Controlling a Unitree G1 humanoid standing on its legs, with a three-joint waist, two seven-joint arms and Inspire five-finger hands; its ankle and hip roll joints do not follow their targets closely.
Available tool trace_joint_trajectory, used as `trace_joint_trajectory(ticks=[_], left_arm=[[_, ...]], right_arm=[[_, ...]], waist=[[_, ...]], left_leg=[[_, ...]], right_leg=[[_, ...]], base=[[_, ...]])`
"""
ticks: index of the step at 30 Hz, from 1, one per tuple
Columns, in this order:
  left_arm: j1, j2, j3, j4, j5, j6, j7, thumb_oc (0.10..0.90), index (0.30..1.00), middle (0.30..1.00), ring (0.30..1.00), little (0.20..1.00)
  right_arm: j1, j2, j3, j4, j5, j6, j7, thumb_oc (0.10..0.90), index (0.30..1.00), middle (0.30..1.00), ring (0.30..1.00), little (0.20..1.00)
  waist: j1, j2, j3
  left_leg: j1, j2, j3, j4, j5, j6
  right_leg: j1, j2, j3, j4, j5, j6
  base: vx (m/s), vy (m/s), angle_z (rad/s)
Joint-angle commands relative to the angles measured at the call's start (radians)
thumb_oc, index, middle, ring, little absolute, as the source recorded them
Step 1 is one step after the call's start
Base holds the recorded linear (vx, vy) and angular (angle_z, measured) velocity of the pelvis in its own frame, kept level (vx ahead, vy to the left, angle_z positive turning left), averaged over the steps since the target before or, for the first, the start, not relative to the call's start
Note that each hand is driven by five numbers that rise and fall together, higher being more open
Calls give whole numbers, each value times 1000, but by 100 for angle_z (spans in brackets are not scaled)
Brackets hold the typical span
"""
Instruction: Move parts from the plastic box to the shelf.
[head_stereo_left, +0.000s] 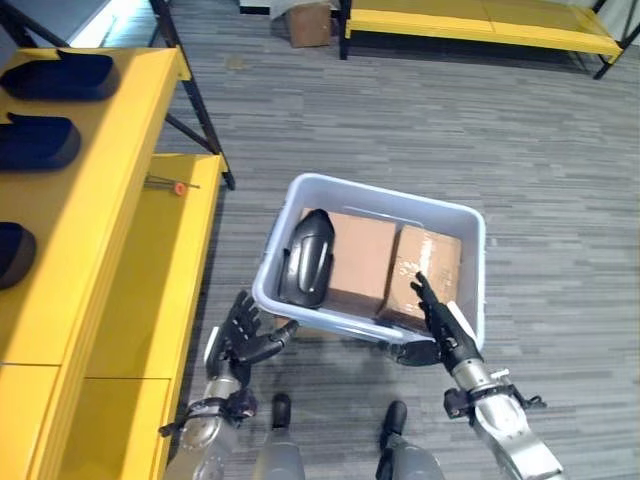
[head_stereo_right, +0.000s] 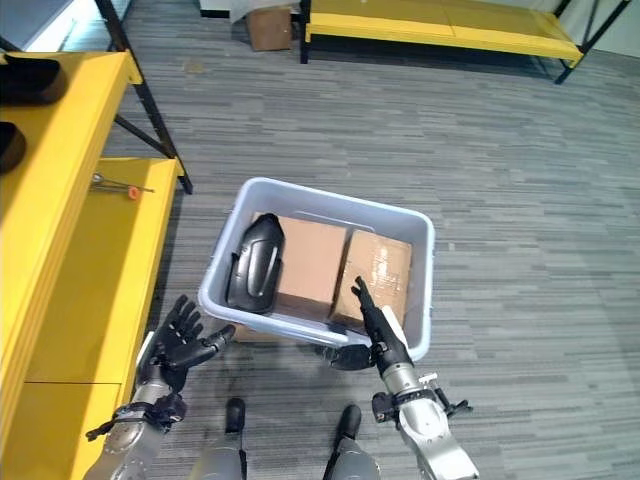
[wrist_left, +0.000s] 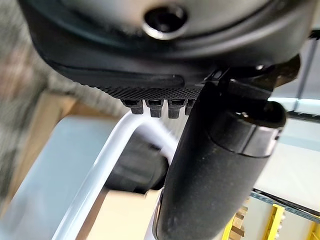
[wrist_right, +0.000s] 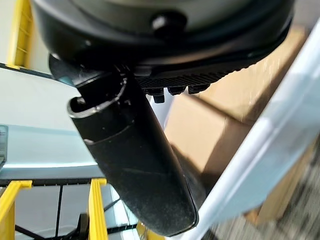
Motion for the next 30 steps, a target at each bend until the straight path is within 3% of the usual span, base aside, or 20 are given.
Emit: trace_joint_trajectory(ticks=[1,3,6,14,16,23,28,30], left_arm=[[6,10,35,-126,14,-78,-24,900,1000,1000,1000,1000],[3,16,37,-133,18,-80,-21,900,1000,1000,1000,1000],[-10,19,50,-158,25,-79,1,900,1000,1000,1000,1000],[-29,37,57,-184,39,-72,5,900,1000,1000,1000,1000],[-30,47,53,-198,34,-70,6,900,1000,1000,1000,1000],[-49,56,39,-211,30,-77,8,900,1000,1000,1000,1000],[-86,59,32,-199,33,-93,30,900,1000,1000,1000,1000],[-89,67,31,-205,39,-100,30,900,1000,1000,1000,1000]], right_arm=[[-105,-35,-29,-122,-26,-95,-13,900,1000,1000,1000,1000],[-116,-38,-30,-124,-47,-92,-18,900,1000,1000,1000,1000],[-209,-83,-51,-138,-133,-85,-59,900,1000,1000,1000,1000],[-387,-175,-70,-213,-172,-94,-89,900,1000,1000,1000,1000],[-469,-229,-51,-212,-200,-90,-91,900,1000,1000,1000,1000],[-585,-295,6,-135,-262,-71,-108,900,1000,1000,1000,1000],[-689,-366,61,-43,-390,-43,-135,900,1000,1000,1000,1000],[-726,-435,72,-11,-475,-31,-150,900,1000,1000,1000,1000]], waist=[[4,-16,-51],[7,-26,-45],[32,-62,-25],[68,-97,19],[89,-109,54],[111,-107,108],[137,-78,186],[143,-57,214]], left_leg=[[-25,51,-12,46,-49,16],[-35,33,-13,57,-59,27],[-68,4,-18,74,-74,45],[-114,-3,-31,89,-71,48],[-143,0,-43,102,-70,47],[-186,2,-62,129,-69,44],[-248,6,-88,167,-59,34],[-276,4,-102,175,-49,27]], right_leg=[[77,-71,25,50,-47,120],[71,-82,22,55,-36,126],[55,-109,12,43,21,144],[22,-117,0,43,39,147],[5,-117,-18,56,41,146],[-14,-116,-38,77,35,141],[-56,-114,-57,128,-3,125],[-76,-116,-68,147,-19,119]], base=[[43,199,-5],[29,100,5],[19,79,1],[-15,-15,4],[-55,-61,1],[-44,-32,9],[-73,-35,13],[-67,-21,18]])
